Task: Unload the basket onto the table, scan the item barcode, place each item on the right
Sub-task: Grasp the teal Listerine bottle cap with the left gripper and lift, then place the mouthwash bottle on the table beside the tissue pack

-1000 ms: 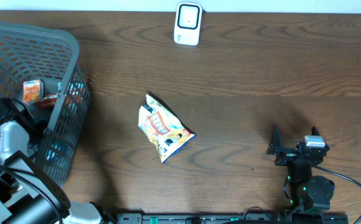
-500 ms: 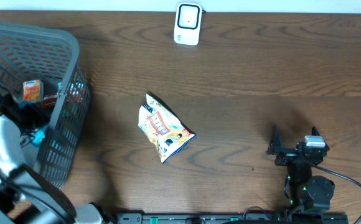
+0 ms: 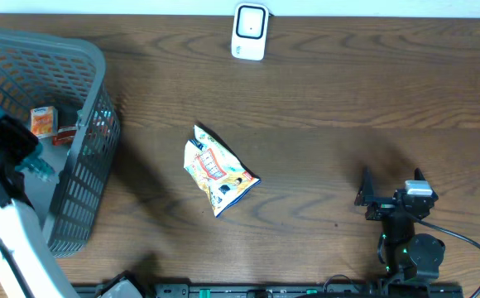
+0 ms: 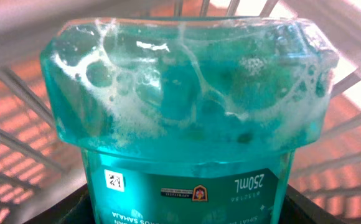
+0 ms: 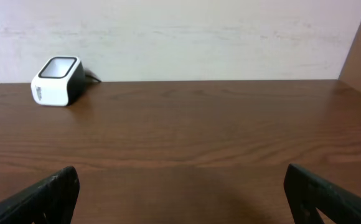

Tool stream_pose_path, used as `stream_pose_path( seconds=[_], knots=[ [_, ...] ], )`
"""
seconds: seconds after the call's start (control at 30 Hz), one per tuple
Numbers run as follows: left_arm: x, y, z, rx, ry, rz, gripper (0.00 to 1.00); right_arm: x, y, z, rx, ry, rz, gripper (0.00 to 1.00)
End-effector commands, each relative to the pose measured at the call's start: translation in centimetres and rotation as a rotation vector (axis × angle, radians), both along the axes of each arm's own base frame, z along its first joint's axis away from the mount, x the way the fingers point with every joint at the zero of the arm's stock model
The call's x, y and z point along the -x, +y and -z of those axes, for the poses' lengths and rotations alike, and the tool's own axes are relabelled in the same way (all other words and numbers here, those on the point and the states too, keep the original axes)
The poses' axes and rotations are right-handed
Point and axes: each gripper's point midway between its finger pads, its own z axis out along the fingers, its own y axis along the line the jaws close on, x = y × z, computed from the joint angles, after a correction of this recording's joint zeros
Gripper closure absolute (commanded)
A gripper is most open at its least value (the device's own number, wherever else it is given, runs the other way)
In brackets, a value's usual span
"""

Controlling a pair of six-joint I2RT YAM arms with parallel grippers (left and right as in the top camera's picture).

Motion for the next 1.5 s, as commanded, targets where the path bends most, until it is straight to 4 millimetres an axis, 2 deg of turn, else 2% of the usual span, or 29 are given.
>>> stream_pose_path(
  seconds=[0.0,0.1,0.27,0.3,0.4,0.47,0.63,0.77,0.9,0.93,0.97,1.13,1.2,1.3,1.47],
  knots=[
    [1.0,-1.2,-7.1,-0.062,-0.220,-0.034,0.59,0.0,0.1,0.0,-0.013,0.000,-0.003,0.01],
    [1.4,-3.1,-10.4,-0.044,-0.359,0.007,0.59,0.0,0.1,0.0,-0.013,0.000,-0.003,0.01],
    [0.8,-9.3,-15.5,0.092,-0.602,0.261,0.59,0.0,0.1,0.0,-0.013,0.000,-0.003,0.01],
    [0.6,-11.0,-16.5,0.150,-0.646,0.330,0.59,0.0,0.1,0.0,-0.013,0.000,-0.002,0.01],
    [-0.2,-14.9,-17.0,0.281,-0.673,0.470,0.60,0.0,0.1,0.0,-0.013,0.000,-0.002,0.01],
    [-0.8,-16.9,-16.7,0.317,-0.655,0.533,0.60,0.0,0.1,0.0,-0.013,0.000,-0.003,0.01],
    [-2.6,-23.6,-15.3,0.423,-0.579,0.735,0.60,0.0,0.1,0.0,-0.013,0.000,-0.002,0.01],
    [-4.5,-28.9,-12.7,0.481,-0.477,0.843,0.60,0.0,0.1,0.0,-0.013,0.000,-0.003,0.01],
    [-6.3,-34.5,-8.6,0.526,-0.335,0.929,0.60,0.0,0.1,0.0,-0.013,0.000,-0.003,0.01],
    [-6.8,-36.1,-7.3,0.532,-0.292,0.945,0.60,0.0,0.1,0.0,-0.013,0.000,-0.003,0.01],
    [-7.4,-38.9,-4.5,0.540,-0.207,0.971,0.60,0.0,0.1,0.0,-0.013,0.000,-0.003,0.01],
    [-8.2,-45.5,2.4,0.550,-0.030,1.073,0.60,0.0,0.1,0.0,-0.013,0.000,-0.002,0.01],
    [-8.3,-47.5,5.0,0.556,0.026,1.099,0.60,0.0,0.1,0.0,-0.013,0.000,-0.002,0.01],
    [-8.4,-49.5,8.8,0.561,0.108,1.114,0.60,0.0,0.1,0.0,-0.013,0.000,-0.002,0.01],
    [-7.8,-50.9,14.2,0.557,0.237,1.102,0.60,0.0,0.1,0.0,-0.013,0.000,-0.003,0.01]
  ],
)
